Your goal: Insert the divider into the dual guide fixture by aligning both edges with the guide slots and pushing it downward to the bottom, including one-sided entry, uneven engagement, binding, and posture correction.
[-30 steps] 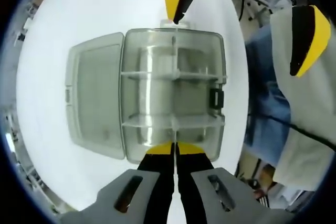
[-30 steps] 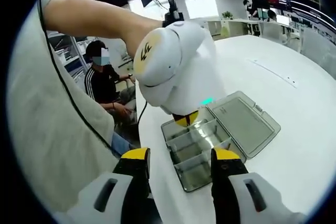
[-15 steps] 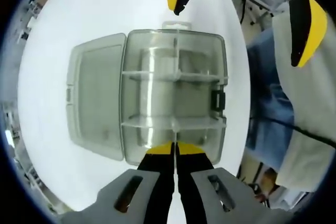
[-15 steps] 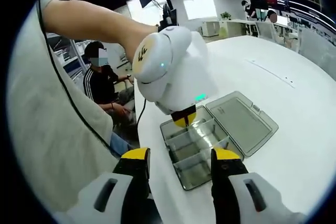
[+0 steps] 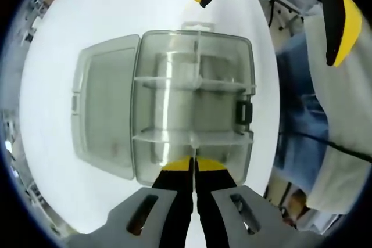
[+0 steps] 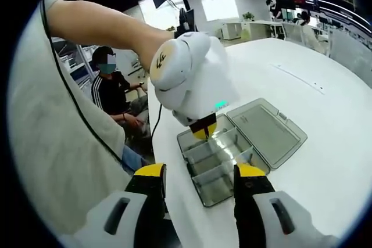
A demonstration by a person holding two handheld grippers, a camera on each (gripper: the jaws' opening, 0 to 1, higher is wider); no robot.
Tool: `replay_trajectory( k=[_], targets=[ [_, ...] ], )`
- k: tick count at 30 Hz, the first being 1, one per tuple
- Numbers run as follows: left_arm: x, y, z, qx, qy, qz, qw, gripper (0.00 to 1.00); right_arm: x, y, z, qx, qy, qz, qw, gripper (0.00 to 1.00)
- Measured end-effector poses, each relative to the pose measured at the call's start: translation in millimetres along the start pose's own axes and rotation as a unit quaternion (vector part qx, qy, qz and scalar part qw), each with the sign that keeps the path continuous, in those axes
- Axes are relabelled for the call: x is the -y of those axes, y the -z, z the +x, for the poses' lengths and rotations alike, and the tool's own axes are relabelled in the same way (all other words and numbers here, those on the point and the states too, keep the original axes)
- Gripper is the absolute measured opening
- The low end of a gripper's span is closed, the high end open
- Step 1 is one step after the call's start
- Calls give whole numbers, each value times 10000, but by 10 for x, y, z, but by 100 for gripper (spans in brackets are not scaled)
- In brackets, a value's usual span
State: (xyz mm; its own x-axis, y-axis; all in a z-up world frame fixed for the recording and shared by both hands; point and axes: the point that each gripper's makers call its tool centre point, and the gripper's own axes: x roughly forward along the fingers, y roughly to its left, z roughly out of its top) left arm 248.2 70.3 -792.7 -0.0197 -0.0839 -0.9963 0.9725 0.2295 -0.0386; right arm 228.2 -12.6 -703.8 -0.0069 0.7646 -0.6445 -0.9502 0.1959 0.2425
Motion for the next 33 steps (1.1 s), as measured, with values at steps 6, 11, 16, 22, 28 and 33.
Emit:
replay_trajectory(
  k=[6,11,16,22,28,33],
  targets=[
    [-5,-4,14,114,35,-39,9999,0,12,19,-9,-4,23,25,10000,43],
    [-4,-4,20,174,14,7,9998,0,-3,16,-6,1,19,27,10000,43],
    [-7,-5,21,255,10,16,9997,0,-5,12,-15,10,21,19,10000,43],
    [-1,-4,10,429,-79,21,9990,0,-5,15,-40,23,40,22,10000,44],
    [-74,41,6,562,-403,256,9973,13,1,44,-59,17,57,27,10000,44],
    [-64,88,-36,700,-428,-18,9966,13,3,57,-68,17,63,33,10000,44]
  ],
)
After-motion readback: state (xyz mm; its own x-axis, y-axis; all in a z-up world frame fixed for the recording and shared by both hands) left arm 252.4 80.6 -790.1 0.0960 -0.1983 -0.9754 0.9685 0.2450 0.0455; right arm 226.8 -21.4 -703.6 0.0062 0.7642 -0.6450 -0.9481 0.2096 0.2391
